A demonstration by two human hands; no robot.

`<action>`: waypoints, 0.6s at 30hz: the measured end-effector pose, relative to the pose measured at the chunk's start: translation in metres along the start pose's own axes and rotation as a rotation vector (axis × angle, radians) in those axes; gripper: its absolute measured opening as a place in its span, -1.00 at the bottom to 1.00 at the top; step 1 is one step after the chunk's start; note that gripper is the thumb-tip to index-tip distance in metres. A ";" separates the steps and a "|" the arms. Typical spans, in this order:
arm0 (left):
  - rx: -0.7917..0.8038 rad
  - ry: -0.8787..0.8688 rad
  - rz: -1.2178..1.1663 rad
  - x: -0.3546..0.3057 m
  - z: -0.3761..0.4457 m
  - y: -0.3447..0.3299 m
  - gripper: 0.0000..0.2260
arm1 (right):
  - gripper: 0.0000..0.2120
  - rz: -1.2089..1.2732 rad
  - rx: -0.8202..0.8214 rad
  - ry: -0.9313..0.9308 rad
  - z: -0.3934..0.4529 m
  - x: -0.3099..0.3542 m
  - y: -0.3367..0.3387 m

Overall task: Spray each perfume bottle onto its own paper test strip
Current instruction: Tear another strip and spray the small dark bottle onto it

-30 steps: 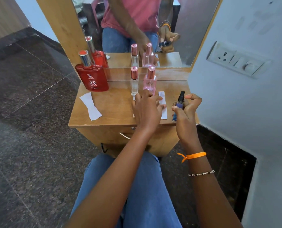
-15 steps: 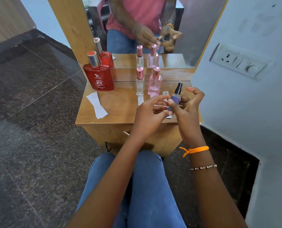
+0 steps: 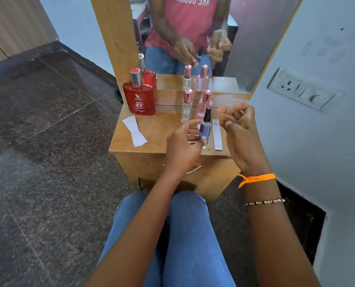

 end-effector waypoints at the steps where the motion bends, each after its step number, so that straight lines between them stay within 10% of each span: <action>1: -0.002 -0.002 0.005 0.000 0.000 0.002 -0.60 | -0.60 -0.051 0.010 0.046 0.002 0.006 -0.004; 9: -0.051 -0.011 -0.020 0.001 -0.001 0.015 -0.66 | -0.69 -0.351 0.003 0.287 0.010 0.044 -0.023; 18: -0.052 -0.003 -0.060 0.005 0.001 0.020 -0.70 | -0.82 -0.543 0.155 0.152 0.017 0.037 -0.023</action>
Point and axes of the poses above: each hand's wrist, its own z-axis towards the middle knuckle, its own y-axis out of the back of the hand, x = y × z, the point moved 5 cm from there along z, towards the middle knuckle, and after that the axes turned 2 degrees about -x, right-handed, at the moved point
